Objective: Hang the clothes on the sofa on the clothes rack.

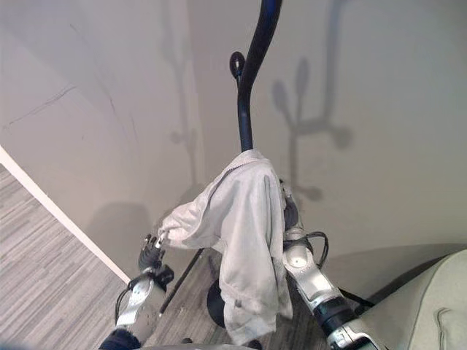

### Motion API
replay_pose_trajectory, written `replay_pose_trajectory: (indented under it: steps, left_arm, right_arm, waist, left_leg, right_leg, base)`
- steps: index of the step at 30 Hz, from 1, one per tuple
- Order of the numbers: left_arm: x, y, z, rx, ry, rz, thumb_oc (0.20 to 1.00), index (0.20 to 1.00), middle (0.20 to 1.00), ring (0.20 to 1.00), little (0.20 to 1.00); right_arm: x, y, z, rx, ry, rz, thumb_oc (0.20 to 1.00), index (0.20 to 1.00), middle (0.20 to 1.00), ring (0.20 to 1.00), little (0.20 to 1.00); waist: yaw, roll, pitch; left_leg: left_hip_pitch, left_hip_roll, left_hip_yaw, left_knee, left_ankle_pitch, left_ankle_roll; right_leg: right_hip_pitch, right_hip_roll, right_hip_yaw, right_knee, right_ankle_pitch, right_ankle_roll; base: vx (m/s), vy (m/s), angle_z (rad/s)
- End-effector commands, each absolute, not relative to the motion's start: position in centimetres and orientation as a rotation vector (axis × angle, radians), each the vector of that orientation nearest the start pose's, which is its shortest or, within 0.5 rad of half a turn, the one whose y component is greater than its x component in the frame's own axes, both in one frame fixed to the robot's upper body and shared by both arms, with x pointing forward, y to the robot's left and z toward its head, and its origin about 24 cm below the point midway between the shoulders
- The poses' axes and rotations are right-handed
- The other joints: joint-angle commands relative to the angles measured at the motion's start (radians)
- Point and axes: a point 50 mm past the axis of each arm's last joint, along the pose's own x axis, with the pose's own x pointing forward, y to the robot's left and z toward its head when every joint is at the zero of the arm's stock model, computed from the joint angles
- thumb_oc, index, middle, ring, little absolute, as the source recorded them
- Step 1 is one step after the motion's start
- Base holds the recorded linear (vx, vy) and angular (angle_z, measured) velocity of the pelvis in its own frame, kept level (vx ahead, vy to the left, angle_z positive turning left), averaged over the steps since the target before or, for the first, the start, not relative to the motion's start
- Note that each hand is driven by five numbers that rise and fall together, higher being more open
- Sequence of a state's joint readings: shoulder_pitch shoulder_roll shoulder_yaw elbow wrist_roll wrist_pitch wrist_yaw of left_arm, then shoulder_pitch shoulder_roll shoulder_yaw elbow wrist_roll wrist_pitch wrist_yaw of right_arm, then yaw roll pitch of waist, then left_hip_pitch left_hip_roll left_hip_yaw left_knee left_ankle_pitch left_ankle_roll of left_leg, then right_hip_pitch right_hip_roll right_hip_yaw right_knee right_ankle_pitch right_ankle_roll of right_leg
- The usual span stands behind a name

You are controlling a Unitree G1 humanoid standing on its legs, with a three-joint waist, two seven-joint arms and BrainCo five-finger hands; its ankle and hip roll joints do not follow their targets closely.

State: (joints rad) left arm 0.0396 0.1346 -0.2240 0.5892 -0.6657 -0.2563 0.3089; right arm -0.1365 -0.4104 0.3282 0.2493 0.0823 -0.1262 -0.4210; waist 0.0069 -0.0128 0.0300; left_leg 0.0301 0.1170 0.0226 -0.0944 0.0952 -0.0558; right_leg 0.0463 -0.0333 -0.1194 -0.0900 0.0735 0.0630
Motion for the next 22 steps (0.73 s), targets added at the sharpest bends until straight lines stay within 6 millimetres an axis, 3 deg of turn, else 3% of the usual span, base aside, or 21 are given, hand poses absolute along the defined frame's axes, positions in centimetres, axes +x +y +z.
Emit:
replay_pose_trajectory:
  steps: [1,6,7,11,12,13,14,15,18,19,20,21,22]
  left_arm:
    - [20.8,19.6,-7.9,-0.279,0.439,0.359,1.0,1.0,1.0,1.0,1.0]
    - [18.0,21.5,-9.7,-0.327,0.527,0.43,1.0,1.0,1.0,1.0,1.0]
    - [16.7,22.2,-10.7,-0.346,0.573,0.487,1.0,1.0,1.0,1.0,1.0]
    - [14.7,22.7,-12.1,-0.363,0.651,0.548,1.0,1.0,1.0,1.0,1.0]
    - [12.9,22.8,-13.4,-0.414,0.723,0.627,1.0,1.0,1.0,1.0,1.0]
    - [12.1,22.8,-14.0,-0.444,0.763,0.671,1.0,1.0,1.0,1.0,1.0]
    - [10.6,22.7,-14.9,-0.469,0.84,0.727,1.0,1.0,1.0,1.0,1.0]
    - [10.7,22.8,-14.9,-0.47,0.838,0.727,1.0,1.0,1.0,1.0,1.0]
    - [8.3,22.8,-16.1,-0.455,0.976,0.761,1.0,1.0,1.0,1.0,1.0]
    - [7.3,22.6,-16.6,-0.472,1.04,0.762,1.0,1.0,1.0,1.0,1.0]
    - [7.4,22.6,-16.6,-0.472,1.038,0.759,1.0,1.0,1.0,1.0,1.0]
    - [7.2,22.4,-16.7,-0.482,1.049,0.763,1.0,1.0,1.0,1.0,1.0]
    - [7.3,22.4,-16.7,-0.483,1.048,0.76,1.0,1.0,1.0,1.0,1.0]
  right_arm:
    - [27.2,-18.6,5.2,-0.167,-0.128,-0.147,1.0,1.0,1.0,1.0,1.0]
    - [25.2,-21.2,4.6,-0.094,-0.097,-0.187,1.0,1.0,1.0,1.0,1.0]
    - [24.2,-22.1,4.0,0.013,-0.078,-0.238,1.0,1.0,1.0,1.0,1.0]
    - [22.8,-23.5,1.7,0.191,-0.02,-0.393,1.0,1.0,1.0,1.0,1.0]
    - [21.5,-23.8,-0.8,0.371,0.049,-0.539,1.0,1.0,1.0,1.0,1.0]
    - [20.9,-23.9,-2.3,0.436,0.096,-0.606,1.0,1.0,1.0,1.0,1.0]
    - [19.3,-23.7,-6.2,0.607,0.243,-0.767,1.0,1.0,1.0,1.0,1.0]
    - [19.3,-23.8,-6.2,0.61,0.241,-0.766,1.0,1.0,1.0,1.0,1.0]
    - [15.9,-22.7,-11.7,0.841,0.497,-0.969,1.0,1.0,1.0,1.0,1.0]
    - [11.2,-21.2,-15.8,1.087,0.739,-1.22,1.0,1.0,1.0,1.0,1.0]
    - [11.3,-21.4,-15.8,1.091,0.736,-1.219,1.0,1.0,1.0,1.0,1.0]
    - [9.2,-21.3,-16.6,1.077,0.842,-1.316,1.0,1.0,1.0,1.0,1.0]
    - [9.3,-21.4,-16.6,1.079,0.839,-1.315,1.0,1.0,1.0,1.0,1.0]
  waist:
    - [0.006,-0.071,-0.004]
    - [0.0,-0.071,-0.004]
    - [-0.005,-0.071,-0.003]
    - [-0.011,-0.066,-0.003]
    - [-0.013,-0.064,-0.004]
    - [-0.014,-0.062,-0.005]
    - [-0.013,-0.059,-0.007]
    - [-0.013,-0.059,-0.005]
    - [-0.005,-0.056,-0.008]
    - [0.005,-0.053,-0.009]
    - [0.005,-0.052,-0.008]
    - [0.011,-0.051,-0.01]
    - [0.011,-0.049,-0.008]
  left_leg:
    - [0.064,-0.049,0.048,0.007,-0.086,0.0]
    - [0.07,-0.049,0.059,0.007,-0.091,0.0]
    - [0.073,-0.049,0.062,0.007,-0.092,0.0]
    - [0.077,-0.05,0.064,0.007,-0.096,0.002]
    - [0.08,-0.051,0.062,0.007,-0.098,0.002]
    - [0.081,-0.051,0.062,0.007,-0.099,0.001]
    - [0.088,-0.053,0.059,0.007,-0.103,0.0]
    - [0.088,-0.053,0.059,0.007,-0.104,0.0]
    - [0.094,-0.053,0.053,0.007,-0.109,-0.005]
    - [0.098,-0.051,0.042,0.007,-0.114,-0.01]
    - [0.097,-0.051,0.041,0.007,-0.114,-0.01]
    - [0.096,-0.051,0.036,0.007,-0.116,-0.011]
    - [0.096,-0.051,0.034,0.007,-0.116,-0.011]
  right_leg:
    - [0.022,-0.032,0.012,0.003,-0.007,0.032]
    - [0.022,-0.033,0.018,0.003,-0.004,0.035]
    - [0.022,-0.033,0.02,0.003,-0.002,0.036]
    - [0.024,-0.033,0.019,0.003,-0.003,0.037]
    - [0.027,-0.034,0.017,0.003,-0.006,0.037]
    - [0.029,-0.034,0.017,0.003,-0.007,0.037]
    - [0.036,-0.033,0.015,0.003,-0.01,0.035]
    - [0.036,-0.033,0.015,0.003,-0.011,0.035]
    - [0.043,-0.031,0.012,0.003,-0.016,0.032]
    - [0.053,-0.029,0.008,0.003,-0.025,0.03]
    - [0.052,-0.029,0.007,0.003,-0.025,0.029]
    - [0.055,-0.029,0.002,0.003,-0.029,0.029]
    - [0.055,-0.03,0.001,0.003,-0.03,0.029]
  base:
    - [-0.02,0.035,-0.06]
    - [-0.01,0.027,-0.08]
    - [-0.01,0.04,-0.08]
    - [0.0,0.026,-0.09]
    - [0.01,0.034,-0.09]
    - [0.03,0.042,-0.04]
    - [0.0,0.0,0.0]
    - [0.03,0.025,0.01]
    - [0.02,0.006,0.02]
    - [0.06,0.011,0.08]
    - [0.07,0.01,0.1]
    - [0.02,0.003,0.12]
    - [0.03,0.005,0.15]
